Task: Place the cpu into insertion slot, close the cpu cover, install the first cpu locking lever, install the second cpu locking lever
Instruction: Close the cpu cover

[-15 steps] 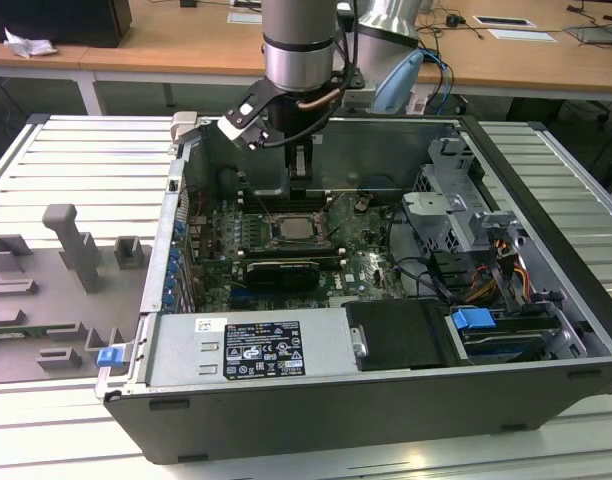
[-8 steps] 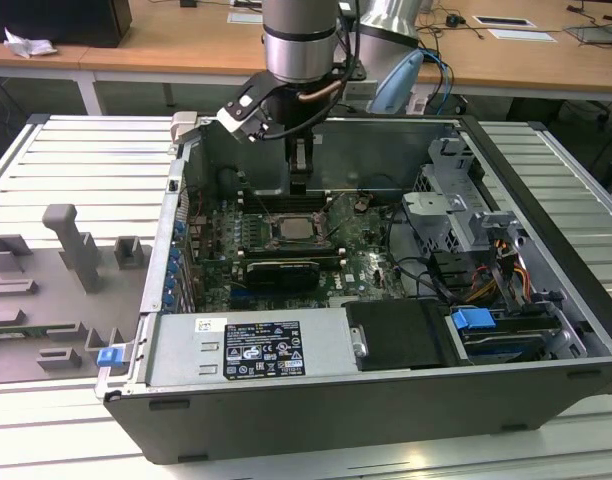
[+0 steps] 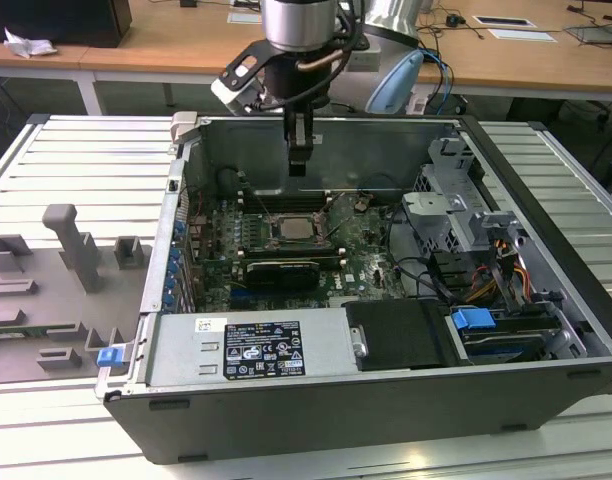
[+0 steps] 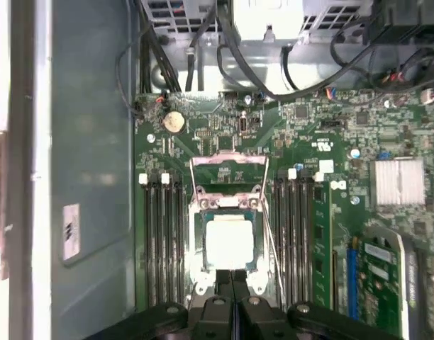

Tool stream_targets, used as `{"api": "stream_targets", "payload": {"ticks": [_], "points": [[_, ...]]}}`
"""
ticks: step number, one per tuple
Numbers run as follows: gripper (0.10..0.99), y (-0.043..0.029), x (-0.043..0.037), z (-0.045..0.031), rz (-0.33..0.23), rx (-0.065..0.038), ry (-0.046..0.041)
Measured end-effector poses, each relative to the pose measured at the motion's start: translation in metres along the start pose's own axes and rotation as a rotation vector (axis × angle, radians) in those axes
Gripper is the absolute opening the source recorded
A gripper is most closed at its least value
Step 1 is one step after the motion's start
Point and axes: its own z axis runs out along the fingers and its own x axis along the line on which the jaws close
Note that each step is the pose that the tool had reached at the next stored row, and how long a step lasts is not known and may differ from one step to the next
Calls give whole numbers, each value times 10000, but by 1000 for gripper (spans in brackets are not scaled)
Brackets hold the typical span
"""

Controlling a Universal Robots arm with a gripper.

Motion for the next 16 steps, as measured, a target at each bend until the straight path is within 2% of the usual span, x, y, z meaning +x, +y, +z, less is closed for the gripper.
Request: {"api": "stream_targets", "payload": {"ticks": [3,4,5,7,13,16], "points": [[106,-3,6,-234,1,0,-2],[106,-4,7,-262,1,2,-9],[106,-3,-1,-265,-1,0,-6],[106,18,-122,-226,3,-3,-3],[106,273,-111,-139,-66,6,-9],[106,334,-111,-55,-281,11,-15]]}}
